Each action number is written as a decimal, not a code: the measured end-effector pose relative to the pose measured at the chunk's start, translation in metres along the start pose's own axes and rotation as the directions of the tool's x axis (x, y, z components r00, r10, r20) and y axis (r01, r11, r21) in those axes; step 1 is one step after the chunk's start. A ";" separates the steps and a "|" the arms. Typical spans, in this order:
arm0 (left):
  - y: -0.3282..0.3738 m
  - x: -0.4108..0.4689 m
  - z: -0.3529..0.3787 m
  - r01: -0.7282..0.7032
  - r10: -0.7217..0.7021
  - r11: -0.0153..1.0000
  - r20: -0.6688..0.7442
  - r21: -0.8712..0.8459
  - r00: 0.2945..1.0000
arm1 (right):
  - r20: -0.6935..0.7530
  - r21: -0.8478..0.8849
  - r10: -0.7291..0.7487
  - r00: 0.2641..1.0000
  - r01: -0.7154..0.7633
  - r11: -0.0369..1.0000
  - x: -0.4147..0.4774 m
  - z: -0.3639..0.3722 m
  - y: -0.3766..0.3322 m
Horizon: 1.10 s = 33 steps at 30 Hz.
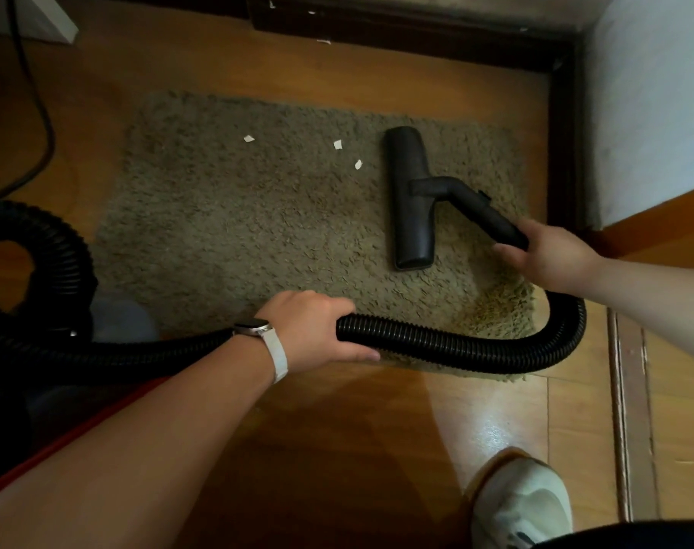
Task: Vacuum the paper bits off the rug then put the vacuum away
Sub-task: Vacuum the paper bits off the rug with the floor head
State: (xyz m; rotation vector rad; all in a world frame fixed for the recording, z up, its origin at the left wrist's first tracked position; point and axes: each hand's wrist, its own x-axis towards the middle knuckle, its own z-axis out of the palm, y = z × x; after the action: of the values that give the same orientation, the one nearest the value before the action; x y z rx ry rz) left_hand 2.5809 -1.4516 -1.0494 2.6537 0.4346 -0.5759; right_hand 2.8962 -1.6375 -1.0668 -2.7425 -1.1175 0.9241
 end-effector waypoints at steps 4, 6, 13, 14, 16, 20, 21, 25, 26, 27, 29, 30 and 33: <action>0.003 0.004 -0.001 -0.008 0.008 1.000 0.000 0.003 1.000 | -0.014 0.015 0.080 0.997 -0.080 0.997 -0.002 -0.001 0.015; 0.004 0.005 -0.002 -0.015 0.015 1.000 0.001 0.008 1.000 | -0.008 0.022 0.094 0.996 -0.093 0.995 -0.002 0.000 0.016; -0.001 0.001 0.001 -0.010 0.010 1.000 -0.028 0.011 1.000 | -0.014 0.071 0.135 0.991 -0.134 0.988 0.007 -0.003 0.003; -0.002 0.000 0.001 -0.005 0.005 1.000 -0.031 0.003 0.999 | -0.016 0.086 0.144 0.989 -0.142 0.986 0.010 -0.005 -0.001; -0.003 0.000 0.000 0.012 -0.013 1.000 -0.046 -0.019 0.999 | -0.035 0.104 0.151 0.988 -0.146 0.984 0.016 -0.008 -0.009; -0.009 0.001 -0.004 0.040 -0.043 0.999 -0.095 -0.030 0.995 | -0.085 0.118 0.122 0.989 -0.112 0.987 0.030 -0.014 -0.022; -0.012 0.002 -0.005 0.049 -0.051 0.998 -0.103 -0.030 0.993 | -0.082 0.120 0.118 0.990 -0.107 0.987 0.034 -0.016 -0.026; -0.020 0.001 -0.008 0.091 -0.093 0.996 -0.107 -0.021 0.990 | -0.041 0.099 0.098 0.994 -0.093 0.991 0.046 -0.019 -0.043; -0.022 0.001 -0.008 0.103 -0.104 0.995 -0.114 -0.020 0.988 | -0.036 0.095 0.087 0.996 -0.084 0.992 0.048 -0.019 -0.047; -0.024 0.001 -0.008 0.115 -0.117 0.993 -0.128 -0.019 0.985 | -0.033 0.090 0.076 0.997 -0.073 0.993 0.051 -0.019 -0.050; -0.030 0.002 -0.010 0.142 -0.143 0.990 -0.156 -0.016 0.977 | -0.027 0.068 0.050 0.998 -0.048 0.997 0.057 -0.021 -0.056; -0.032 0.003 -0.010 0.157 -0.158 0.987 -0.168 -0.019 0.973 | -0.026 0.054 0.039 0.999 -0.037 0.998 0.060 -0.022 -0.059; -0.039 0.008 -0.014 0.199 -0.201 0.979 -0.201 -0.032 0.959 | -0.052 0.027 0.003 0.999 -0.002 1.000 0.071 -0.024 -0.068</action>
State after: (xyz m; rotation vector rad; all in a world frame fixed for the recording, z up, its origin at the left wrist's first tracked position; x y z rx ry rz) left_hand 2.5772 -1.4097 -1.0532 2.6856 0.7714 -0.3580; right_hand 2.9069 -1.5372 -1.0665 -2.7302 -1.0849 0.8568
